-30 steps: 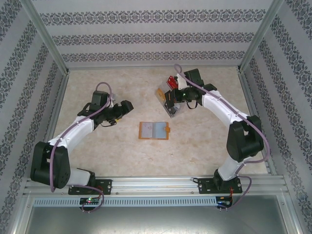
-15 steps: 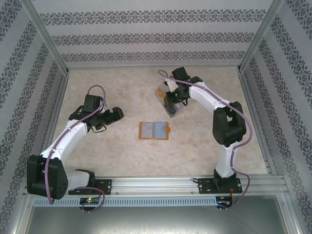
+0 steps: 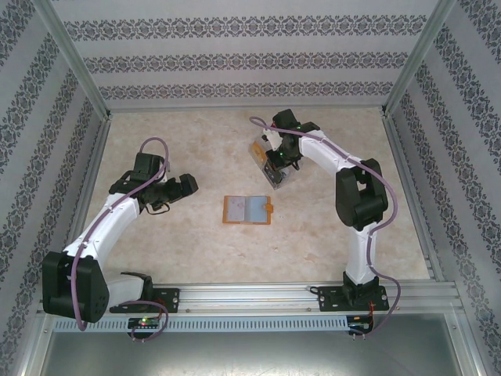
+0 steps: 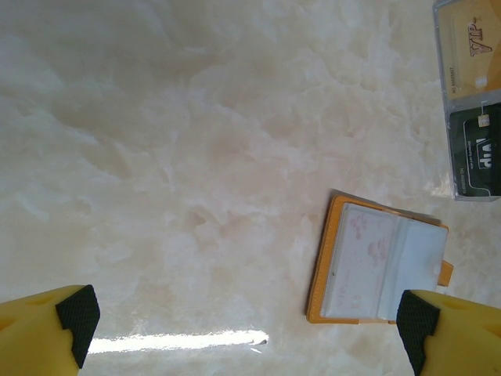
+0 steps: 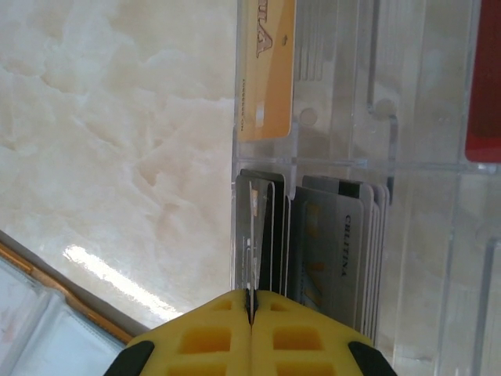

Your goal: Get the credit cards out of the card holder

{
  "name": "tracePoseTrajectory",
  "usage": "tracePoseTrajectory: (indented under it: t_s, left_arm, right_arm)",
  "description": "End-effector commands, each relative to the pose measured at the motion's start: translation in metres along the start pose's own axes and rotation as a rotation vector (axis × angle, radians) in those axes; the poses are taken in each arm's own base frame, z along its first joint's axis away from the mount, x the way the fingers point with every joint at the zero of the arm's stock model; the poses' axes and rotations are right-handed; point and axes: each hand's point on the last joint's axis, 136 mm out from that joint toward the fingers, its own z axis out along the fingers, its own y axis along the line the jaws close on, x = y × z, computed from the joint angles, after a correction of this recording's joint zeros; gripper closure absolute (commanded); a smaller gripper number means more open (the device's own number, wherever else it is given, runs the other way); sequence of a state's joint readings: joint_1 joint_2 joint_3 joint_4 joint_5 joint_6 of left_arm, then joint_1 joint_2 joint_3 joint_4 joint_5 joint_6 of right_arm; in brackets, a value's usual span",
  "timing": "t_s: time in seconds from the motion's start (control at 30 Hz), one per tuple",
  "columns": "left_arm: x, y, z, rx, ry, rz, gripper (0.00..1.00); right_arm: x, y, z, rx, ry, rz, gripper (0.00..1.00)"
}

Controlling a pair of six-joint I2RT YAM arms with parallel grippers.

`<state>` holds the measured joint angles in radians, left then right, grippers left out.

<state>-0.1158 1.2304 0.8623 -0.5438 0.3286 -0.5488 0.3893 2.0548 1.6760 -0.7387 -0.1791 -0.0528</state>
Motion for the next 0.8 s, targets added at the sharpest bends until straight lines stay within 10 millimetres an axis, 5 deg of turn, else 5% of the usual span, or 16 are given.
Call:
tracePoseTrajectory:
  t_s: [0.0, 0.2, 0.37, 0.77]
  left_arm:
    - [0.003, 0.003, -0.001, -0.001, 0.016, 0.009, 0.0]
    - [0.004, 0.002, 0.002, 0.004, 0.028, 0.006, 0.01]
    - [0.003, 0.001, 0.001, 0.008, 0.028, 0.009, 0.0]
    - [0.005, -0.01, 0.001, 0.063, 0.048, -0.01, 0.0]
  right_arm:
    - [-0.002, 0.001, 0.006, 0.018, 0.019, -0.026, 1.0]
    - [0.0, 0.001, 0.011, 0.01, 0.035, -0.036, 1.0]
    - [-0.001, 0.0, 0.004, 0.03, 0.032, -0.041, 0.79]
    - [-0.01, 0.022, -0.067, 0.015, -0.129, 0.096, 0.63]
